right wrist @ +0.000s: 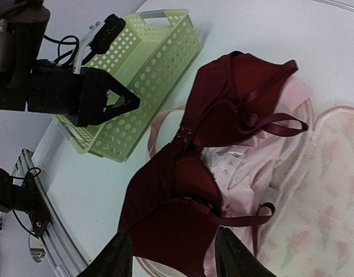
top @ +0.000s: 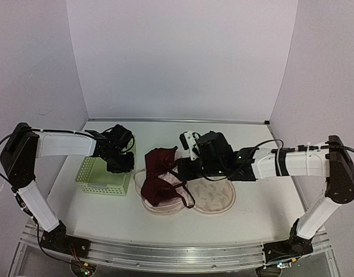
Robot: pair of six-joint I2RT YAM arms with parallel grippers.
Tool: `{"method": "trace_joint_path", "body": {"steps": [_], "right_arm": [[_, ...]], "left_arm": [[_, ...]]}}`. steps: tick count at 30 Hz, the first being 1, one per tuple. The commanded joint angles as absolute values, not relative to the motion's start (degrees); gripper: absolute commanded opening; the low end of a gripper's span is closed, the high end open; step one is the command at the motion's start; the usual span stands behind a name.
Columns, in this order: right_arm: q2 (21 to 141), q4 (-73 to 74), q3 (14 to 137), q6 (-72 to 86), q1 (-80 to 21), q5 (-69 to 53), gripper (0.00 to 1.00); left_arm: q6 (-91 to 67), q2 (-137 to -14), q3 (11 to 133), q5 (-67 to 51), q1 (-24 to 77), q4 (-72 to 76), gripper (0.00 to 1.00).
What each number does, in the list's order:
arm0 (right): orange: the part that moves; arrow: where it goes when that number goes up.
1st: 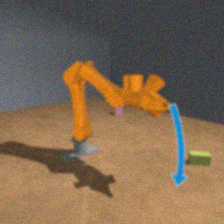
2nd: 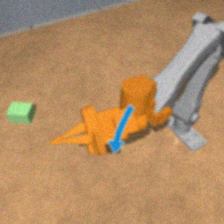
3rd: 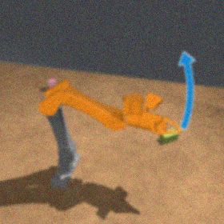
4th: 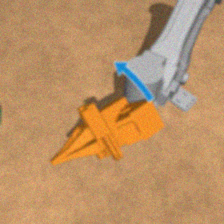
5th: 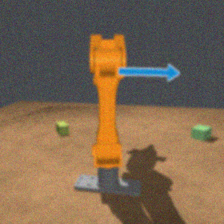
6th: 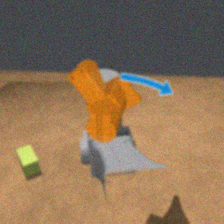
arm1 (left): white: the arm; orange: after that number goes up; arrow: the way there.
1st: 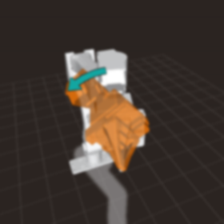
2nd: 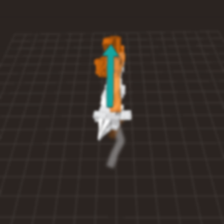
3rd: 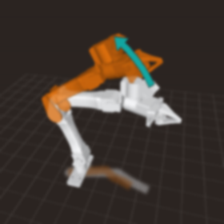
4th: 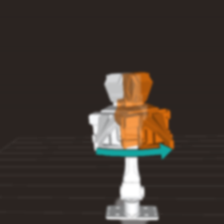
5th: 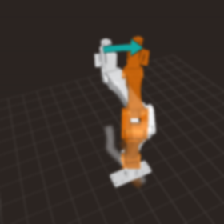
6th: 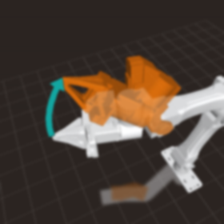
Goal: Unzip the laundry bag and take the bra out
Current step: Adjust the bin at the center of the board.
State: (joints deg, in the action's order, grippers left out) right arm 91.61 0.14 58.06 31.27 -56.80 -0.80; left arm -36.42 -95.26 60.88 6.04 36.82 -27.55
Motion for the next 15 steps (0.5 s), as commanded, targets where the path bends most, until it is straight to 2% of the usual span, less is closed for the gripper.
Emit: {"method": "trace_joint_path", "body": {"steps": [1,4,15], "right_arm": [[97.24,-2.37,65.04,32.40,-57.44,-4.53,0.51],[101.21,-2.20,68.96,33.41,-57.63,-5.90,0.54],[113.59,-0.46,79.56,37.67,-57.55,-4.76,0.64]], "left_arm": [[-37.32,-96.24,62.23,6.33,36.94,-27.08,0.14],[-37.02,-96.46,62.49,6.32,36.96,-26.98,0.16],[-34.23,-92.48,65.35,4.22,37.04,-27.07,0.40]]}}
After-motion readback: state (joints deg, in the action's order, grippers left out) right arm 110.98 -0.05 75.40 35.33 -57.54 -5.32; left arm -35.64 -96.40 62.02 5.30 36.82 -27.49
